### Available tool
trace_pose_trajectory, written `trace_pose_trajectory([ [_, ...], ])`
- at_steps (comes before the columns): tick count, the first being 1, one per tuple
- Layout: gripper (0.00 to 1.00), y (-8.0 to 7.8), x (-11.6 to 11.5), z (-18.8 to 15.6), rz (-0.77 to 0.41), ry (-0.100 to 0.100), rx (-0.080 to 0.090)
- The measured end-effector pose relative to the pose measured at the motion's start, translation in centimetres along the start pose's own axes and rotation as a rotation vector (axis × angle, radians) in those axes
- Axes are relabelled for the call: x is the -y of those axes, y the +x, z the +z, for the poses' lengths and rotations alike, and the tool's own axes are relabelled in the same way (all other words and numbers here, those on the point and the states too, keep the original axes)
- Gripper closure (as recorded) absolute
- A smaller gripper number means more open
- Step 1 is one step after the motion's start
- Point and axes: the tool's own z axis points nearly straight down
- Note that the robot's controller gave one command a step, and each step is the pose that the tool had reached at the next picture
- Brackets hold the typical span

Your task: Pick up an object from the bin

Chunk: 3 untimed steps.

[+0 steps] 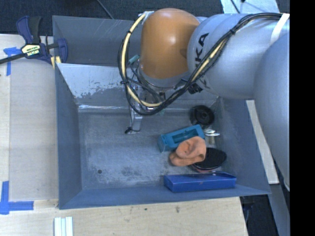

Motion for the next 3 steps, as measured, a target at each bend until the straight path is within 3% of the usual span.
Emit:
trace_pose_trajectory([
  [2,0.00,-0.2,0.1,-0.5,0.001,-0.001,0.008],
  [3,0.00,1.7,2.5,0.9,-0.134,0.000,0.007],
])
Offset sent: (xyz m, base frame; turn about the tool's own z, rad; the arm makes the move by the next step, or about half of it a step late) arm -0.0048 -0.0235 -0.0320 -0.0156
